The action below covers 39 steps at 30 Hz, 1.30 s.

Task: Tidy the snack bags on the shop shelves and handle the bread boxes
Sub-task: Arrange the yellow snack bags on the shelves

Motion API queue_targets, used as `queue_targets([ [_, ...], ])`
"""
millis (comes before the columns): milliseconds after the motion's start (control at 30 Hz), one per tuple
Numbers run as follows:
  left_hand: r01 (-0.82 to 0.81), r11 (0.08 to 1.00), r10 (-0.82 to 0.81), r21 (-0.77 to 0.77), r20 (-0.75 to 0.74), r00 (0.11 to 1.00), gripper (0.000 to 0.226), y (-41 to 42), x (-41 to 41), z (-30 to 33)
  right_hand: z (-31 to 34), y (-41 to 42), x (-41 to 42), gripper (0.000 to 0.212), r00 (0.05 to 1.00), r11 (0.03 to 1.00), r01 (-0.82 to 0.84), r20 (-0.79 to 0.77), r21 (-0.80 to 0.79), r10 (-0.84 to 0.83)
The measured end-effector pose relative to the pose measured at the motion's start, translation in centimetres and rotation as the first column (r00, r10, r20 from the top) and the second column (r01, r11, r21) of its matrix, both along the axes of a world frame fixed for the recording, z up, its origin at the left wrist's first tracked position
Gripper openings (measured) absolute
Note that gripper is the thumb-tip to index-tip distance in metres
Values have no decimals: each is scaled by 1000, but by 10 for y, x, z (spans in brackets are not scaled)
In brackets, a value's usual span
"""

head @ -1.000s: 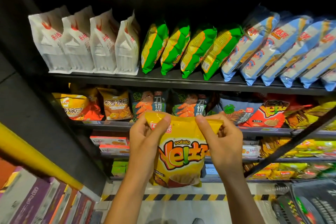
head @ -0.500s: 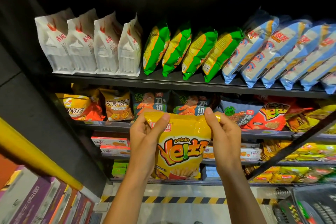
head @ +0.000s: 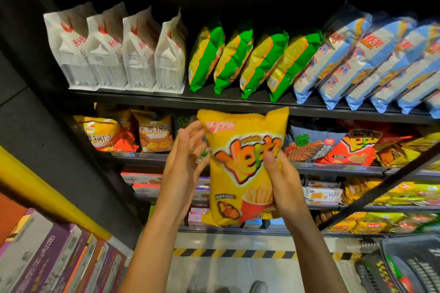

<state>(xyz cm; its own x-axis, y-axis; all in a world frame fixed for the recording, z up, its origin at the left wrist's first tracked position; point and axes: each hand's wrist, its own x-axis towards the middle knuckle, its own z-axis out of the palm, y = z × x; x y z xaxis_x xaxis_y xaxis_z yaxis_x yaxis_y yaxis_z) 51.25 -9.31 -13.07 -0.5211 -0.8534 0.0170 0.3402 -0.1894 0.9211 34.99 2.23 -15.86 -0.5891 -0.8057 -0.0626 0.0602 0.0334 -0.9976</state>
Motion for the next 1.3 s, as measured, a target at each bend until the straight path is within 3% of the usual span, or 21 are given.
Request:
queue_targets([
  [200,255,963,-240,-85,152,959,84,14,9,-18,2,-10,-1,89,971,996,87,226,-10,-82],
  [367,263,943,-228,-202,180,957,84,14,12,-19,-5,-16,4,52,920,999,3,392,-39,13],
  [500,271,933,-237,-235,164,958,84,14,16,-20,-8,-17,5,49,920,999,-21,391,-38,34],
  [667,305,935,-220,-183,373,901,72,-12,10,-27,-1,-16,5,58,955,1000,-2,297,8,0],
  [733,294,922,-186,-251,377,907,72,-11,15,-30,-2,-15,4,78,983,997,55,172,53,-63],
  [800,370,898,-268,-240,368,890,75,-2,22,-35,0,-15,6,102,991,991,116,64,62,-120],
  [833,394,890,-294,-230,371,881,76,1,22,-38,5,-14,9,102,990,989,136,22,54,-137],
  [967,211,949,-123,-236,341,932,63,6,4,-41,13,-9,11,79,989,990,126,-74,-66,-131],
  [1067,93,987,-53,-133,282,958,51,9,-1,-48,21,-4,7,96,998,994,35,-50,-104,-40],
  [1167,12,999,-20,44,200,980,60,8,-4,-51,27,2,8,94,992,987,-97,-97,-130,85],
  [1233,-12,992,-10,128,170,985,58,9,-4,-50,23,3,15,84,983,983,-137,-142,-126,119],
  [1300,-32,986,2,166,178,984,71,10,-2,-52,19,4,24,70,973,975,-189,-157,-113,171],
])
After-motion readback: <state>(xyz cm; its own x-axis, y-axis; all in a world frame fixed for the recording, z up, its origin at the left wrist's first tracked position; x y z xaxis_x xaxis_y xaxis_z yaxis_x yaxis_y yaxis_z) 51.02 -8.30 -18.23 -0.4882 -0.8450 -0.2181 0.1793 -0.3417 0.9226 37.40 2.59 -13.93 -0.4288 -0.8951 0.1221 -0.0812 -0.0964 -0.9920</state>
